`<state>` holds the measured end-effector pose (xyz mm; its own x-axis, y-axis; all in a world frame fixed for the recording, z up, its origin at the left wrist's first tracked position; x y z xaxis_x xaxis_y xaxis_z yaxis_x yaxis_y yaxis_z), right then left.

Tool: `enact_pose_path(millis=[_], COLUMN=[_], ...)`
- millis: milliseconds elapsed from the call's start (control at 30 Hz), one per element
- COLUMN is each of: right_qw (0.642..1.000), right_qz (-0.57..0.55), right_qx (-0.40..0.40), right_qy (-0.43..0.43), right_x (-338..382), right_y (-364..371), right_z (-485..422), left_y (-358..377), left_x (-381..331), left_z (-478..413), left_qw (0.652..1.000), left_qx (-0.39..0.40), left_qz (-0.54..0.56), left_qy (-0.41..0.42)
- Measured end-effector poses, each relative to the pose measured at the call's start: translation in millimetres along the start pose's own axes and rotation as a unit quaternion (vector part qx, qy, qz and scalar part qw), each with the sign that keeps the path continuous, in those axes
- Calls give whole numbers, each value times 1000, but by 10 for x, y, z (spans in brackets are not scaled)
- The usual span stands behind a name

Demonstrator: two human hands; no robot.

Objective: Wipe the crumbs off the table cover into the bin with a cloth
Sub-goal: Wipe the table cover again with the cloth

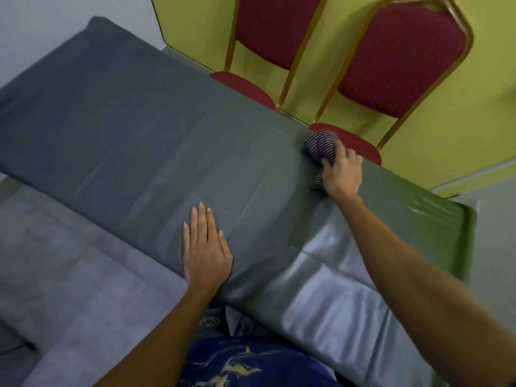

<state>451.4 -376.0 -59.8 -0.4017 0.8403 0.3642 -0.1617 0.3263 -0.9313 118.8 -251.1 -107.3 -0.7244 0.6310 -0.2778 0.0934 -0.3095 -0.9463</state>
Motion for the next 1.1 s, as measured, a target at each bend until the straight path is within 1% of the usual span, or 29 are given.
enact_pose_path(millis=[33,67,100,133,167,233,267,300,333,367,433,500,533,567,633,667,700,767,867,900,933,967,1100], right_qw=[999,996,994,993,992,982,974,969,967,970,984,996,997,995,977,972,975,986,988,986,984,985,996], right_qz=[-30,-63,-94,-114,-122,-111,-96,-88,-87,-95,-86,-55,-57,-76,-124,-133,-137,-146,-125,-109,-98,-93,-70], right_qx=[-13,-23,-30,-31,-24,18,51,75,84,79,41,-16,-37,-55,-70,-70,-66,-35,66,91,104,105,53], right_qy=[43,59,50,16,-38,-153,-196,-219,-224,-210,-152,-74,-20,42,160,179,162,74,-62,-92,-103,-97,3], right_x=[21,117,262,453,670,1046,1152,1176,1119,986,561,49,-189,-375,-507,-426,-258,197,817,904,891,784,-87], right_y=[-35,-55,-27,38,131,337,412,467,481,455,383,215,112,23,-55,-68,-77,-8,247,318,374,387,187], right_z=[42,151,338,588,883,1531,1803,1996,2069,2038,1846,1620,1522,1453,1425,1467,1544,1823,2415,2578,2682,2720,2669], left_y=[-2,-4,-6,-6,-7,-5,2,7,3,1,-1,17,24,28,32,35,42,62,85,95,100,100,90], left_x=[-1,-19,-27,-29,-24,-9,-11,-13,-8,-14,-26,-17,-11,-7,0,3,5,10,43,48,52,54,54], left_z=[5,3,-7,-14,-17,-16,-13,-7,-7,-5,-1,-1,-1,-3,-16,-22,-29,-49,-61,-62,-62,-61,-58], left_qw=[1000,1000,1000,1000,1000,1000,1000,1000,1000,1000,1000,1000,1000,1000,1000,1000,1000,999,999,999,999,998,998], left_qx=[-2,-4,-5,-5,-7,-3,0,3,1,-6,-17,-16,-16,-16,-17,-19,-22,-26,-35,-36,-37,-41,-55], left_qz=[1,1,-2,-3,-3,-14,-20,-26,-25,-18,-4,0,-2,-3,-5,-8,-13,-19,-23,-22,-20,-20,-13], left_qy=[0,-1,-1,-3,-7,-6,-1,4,5,4,3,5,6,6,7,11,15,19,26,31,34,35,28])
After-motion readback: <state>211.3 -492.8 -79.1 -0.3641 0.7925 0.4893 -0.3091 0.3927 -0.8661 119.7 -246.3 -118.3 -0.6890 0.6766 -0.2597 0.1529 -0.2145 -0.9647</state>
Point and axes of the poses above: each hand's wrist, its own z-axis away from the middle knuckle, its own y-axis out of the palm, x = y × z, the point moved 4 cm from there along -z, towards the middle knuckle, and after that the axes turned 8 degrees about x, right-handed, at the moved point
